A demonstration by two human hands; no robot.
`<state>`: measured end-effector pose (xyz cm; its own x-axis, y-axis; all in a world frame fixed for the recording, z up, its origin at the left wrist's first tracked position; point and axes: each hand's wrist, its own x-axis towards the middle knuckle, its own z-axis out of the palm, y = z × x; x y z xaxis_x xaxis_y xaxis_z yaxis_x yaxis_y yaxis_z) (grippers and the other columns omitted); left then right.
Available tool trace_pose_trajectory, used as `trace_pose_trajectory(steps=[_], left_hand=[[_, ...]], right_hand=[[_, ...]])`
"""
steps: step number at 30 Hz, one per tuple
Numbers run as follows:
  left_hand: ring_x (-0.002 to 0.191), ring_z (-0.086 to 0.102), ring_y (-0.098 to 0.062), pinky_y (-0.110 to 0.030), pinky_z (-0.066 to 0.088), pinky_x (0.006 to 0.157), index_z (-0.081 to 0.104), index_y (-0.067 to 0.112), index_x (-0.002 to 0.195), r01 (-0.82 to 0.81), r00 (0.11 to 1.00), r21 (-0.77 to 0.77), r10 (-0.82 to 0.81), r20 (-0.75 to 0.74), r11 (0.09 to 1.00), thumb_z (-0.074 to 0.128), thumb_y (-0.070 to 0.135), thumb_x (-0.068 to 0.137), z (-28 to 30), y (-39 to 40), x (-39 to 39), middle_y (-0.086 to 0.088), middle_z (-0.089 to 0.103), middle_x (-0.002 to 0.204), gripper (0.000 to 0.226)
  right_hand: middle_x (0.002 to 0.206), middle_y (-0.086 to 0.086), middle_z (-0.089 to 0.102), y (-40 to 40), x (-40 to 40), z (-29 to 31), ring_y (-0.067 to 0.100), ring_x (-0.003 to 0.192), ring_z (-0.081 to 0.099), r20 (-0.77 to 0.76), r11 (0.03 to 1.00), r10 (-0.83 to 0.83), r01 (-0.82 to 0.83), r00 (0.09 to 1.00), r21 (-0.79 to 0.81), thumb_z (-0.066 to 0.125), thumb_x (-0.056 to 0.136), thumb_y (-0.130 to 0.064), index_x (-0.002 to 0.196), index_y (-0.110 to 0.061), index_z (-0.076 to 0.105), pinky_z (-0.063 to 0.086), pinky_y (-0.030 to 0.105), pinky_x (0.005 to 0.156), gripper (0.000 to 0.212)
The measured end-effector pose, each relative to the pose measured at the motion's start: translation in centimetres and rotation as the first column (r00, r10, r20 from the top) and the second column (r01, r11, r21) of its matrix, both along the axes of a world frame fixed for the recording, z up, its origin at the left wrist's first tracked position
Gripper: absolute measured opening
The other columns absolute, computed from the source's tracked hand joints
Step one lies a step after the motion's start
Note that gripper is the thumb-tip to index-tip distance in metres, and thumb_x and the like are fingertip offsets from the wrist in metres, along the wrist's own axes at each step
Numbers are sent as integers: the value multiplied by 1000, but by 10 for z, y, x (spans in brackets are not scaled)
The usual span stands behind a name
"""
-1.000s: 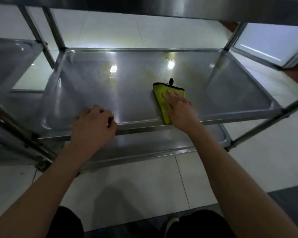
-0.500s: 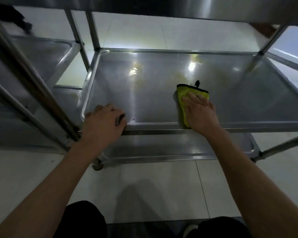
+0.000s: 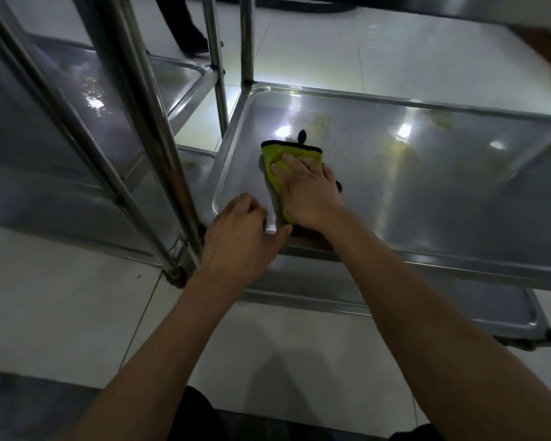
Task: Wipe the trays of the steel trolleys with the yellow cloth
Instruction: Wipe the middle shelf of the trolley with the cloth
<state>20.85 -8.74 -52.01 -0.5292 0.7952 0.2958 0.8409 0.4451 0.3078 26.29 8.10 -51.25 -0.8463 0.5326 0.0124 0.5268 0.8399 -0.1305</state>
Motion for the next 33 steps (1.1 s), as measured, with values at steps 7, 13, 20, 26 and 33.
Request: trace_pose_trajectory(steps=[7, 13, 20, 26, 33], left_hand=[[114, 51, -31, -47, 43, 96, 76, 26, 99, -57, 996, -99, 49, -79, 993, 51, 64, 89, 4, -5, -2, -4, 59, 112, 46], [109, 59, -28, -49, 45, 100, 71, 20, 106, -75, 997, -107, 71, -40, 991, 47, 64, 90, 6, -8, 0, -3, 63, 113, 53], [103, 61, -30, -49, 48, 97, 69, 16, 91, -78, 995, -105, 72, -65, 991, 52, 62, 88, 4, -6, 2, -5, 62, 108, 49], [95, 60, -27, -47, 50, 88, 66, 20, 84, -127, 988, -210, 103, -119, 969, 50, 59, 89, 14, 3, 5, -3, 56, 103, 42], [122, 47, -33, -54, 42, 100, 57, 20, 124, 24, 998, -226, -38, -57, 974, 54, 36, 90, 26, 58, 10, -6, 51, 131, 38]], right_hand=[[165, -7, 20, -1, -21, -2, 23, 150, 14, -94, 994, 96, -100, 991, -44, 33, 104, -34, 154, -36, 31, 8, 46, 120, 50], [165, -10, 20, 1, -48, 1, 19, 151, 14, -95, 964, 246, -254, 965, -81, 40, 105, -30, 154, -36, 32, 8, 43, 118, 51], [163, -12, 23, 3, -63, 1, 16, 150, 15, -147, 938, 293, -313, 945, -148, 28, 108, -39, 152, -39, 35, 8, 40, 118, 45], [164, -10, 22, 28, -31, -7, 18, 151, 15, -185, 971, 124, -157, 975, -179, 27, 106, -40, 151, -40, 36, 8, 42, 121, 46], [163, -9, 26, 78, 55, -9, 21, 150, 20, -163, 991, -88, 70, 983, -115, 32, 104, -43, 148, -43, 40, 14, 44, 120, 45]])
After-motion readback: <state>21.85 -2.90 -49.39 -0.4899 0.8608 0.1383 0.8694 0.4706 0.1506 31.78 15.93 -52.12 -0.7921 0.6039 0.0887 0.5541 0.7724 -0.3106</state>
